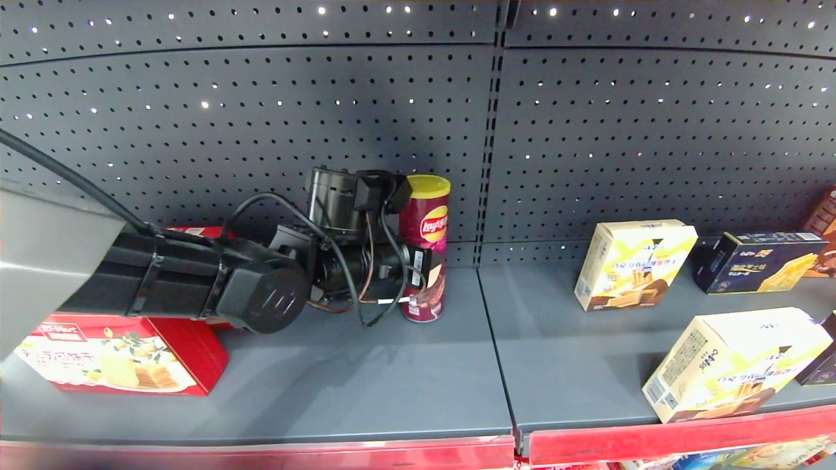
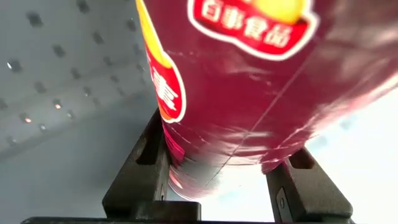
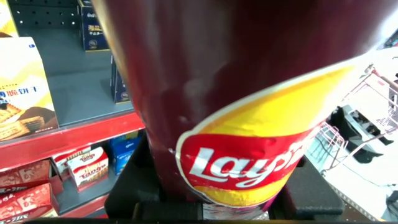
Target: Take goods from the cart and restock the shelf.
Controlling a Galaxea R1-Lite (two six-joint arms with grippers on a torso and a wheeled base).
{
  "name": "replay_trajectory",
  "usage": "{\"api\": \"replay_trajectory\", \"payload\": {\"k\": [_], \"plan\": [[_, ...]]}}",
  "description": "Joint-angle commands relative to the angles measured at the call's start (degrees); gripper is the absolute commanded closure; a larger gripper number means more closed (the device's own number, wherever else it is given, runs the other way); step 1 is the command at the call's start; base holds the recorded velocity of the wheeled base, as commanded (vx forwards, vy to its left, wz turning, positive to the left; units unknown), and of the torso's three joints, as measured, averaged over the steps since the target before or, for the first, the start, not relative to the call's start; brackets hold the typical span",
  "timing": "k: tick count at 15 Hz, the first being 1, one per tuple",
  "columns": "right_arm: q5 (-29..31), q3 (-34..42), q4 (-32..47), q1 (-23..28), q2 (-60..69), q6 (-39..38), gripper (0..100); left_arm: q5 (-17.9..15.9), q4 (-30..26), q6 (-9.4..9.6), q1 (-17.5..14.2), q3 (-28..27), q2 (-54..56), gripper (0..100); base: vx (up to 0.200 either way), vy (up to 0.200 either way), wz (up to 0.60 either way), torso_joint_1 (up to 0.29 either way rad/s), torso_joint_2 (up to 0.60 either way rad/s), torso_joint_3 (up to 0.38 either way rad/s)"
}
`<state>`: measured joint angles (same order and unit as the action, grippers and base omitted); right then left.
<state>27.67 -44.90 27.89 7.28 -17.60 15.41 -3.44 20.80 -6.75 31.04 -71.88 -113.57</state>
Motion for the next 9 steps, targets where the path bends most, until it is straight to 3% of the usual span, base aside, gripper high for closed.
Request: {"api": "replay_trajectory", "payload": {"k": [1,4,9], "plan": [[0.01,0.43,-0.03,0.02,0.9,-0.03,100,-2.28,2.05,-0.28,0.69,8.33,8.19,100,0.0,0.0,0.0,0.0,0.0,0.0],[-0.16,1.66,-0.03,-0.07,3.54,0.06,100,-6.93,3.64,1.39,0.25,19.67,17.68,100,0.0,0.0,0.0,0.0,0.0,0.0],[-0.69,2.18,-0.12,-0.07,5.91,2.61,100,-7.28,3.55,1.39,1.92,23.1,24.27,100,0.0,0.0,0.0,0.0,0.0,0.0]]}}
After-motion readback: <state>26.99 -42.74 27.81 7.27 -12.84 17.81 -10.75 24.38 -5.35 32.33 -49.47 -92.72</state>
